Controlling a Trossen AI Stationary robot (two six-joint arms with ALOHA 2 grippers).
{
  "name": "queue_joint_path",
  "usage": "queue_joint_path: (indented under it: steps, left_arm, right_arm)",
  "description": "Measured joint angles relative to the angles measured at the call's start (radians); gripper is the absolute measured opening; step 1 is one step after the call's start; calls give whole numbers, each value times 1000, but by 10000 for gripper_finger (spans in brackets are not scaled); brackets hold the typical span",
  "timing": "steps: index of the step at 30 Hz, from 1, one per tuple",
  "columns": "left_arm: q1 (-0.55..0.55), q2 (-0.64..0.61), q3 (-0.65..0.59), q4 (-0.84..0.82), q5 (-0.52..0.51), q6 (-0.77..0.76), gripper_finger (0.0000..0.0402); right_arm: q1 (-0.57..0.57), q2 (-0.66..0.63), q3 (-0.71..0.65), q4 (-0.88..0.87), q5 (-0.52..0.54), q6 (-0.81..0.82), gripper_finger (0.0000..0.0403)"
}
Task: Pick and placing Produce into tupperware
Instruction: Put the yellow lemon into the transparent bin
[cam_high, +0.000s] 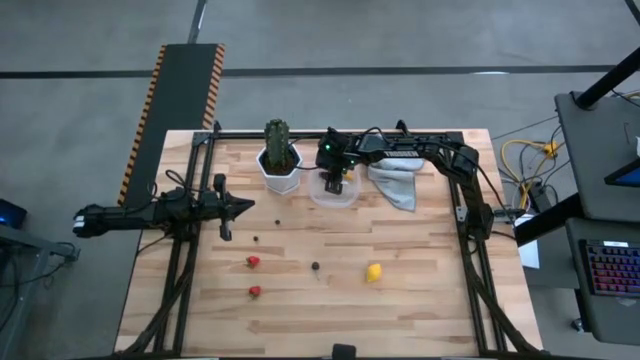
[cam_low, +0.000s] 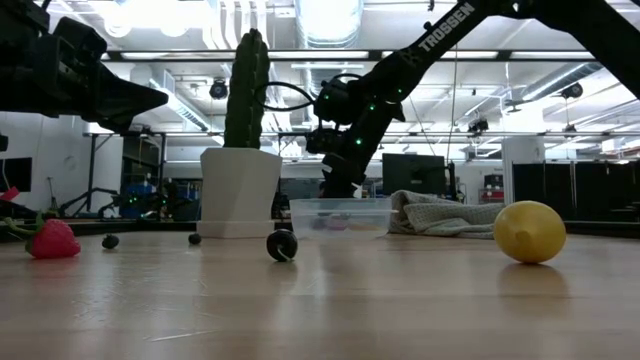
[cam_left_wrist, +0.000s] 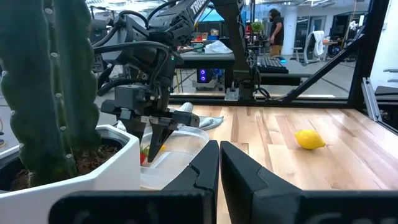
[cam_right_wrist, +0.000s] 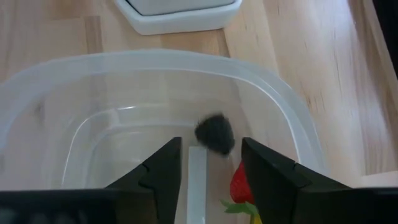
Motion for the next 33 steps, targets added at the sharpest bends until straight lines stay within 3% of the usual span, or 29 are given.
queue_joint_path:
  steps: [9, 18, 29, 33]
  left_arm:
    - [0, 1, 0, 0, 0, 0, 0]
    - [-1, 5, 0, -1, 0, 0, 0]
    - [0, 16, 0, 0, 0, 0, 0]
    - [0, 16, 0, 0, 0, 0, 0]
  right_arm:
    - [1, -29, 28, -52, -30, 35, 175]
    - [67, -294, 31, -303, -31, 89, 171]
    - [399, -744, -35, -393, -20, 142, 171]
    - [571, -871, -93, -382, 92, 139, 171]
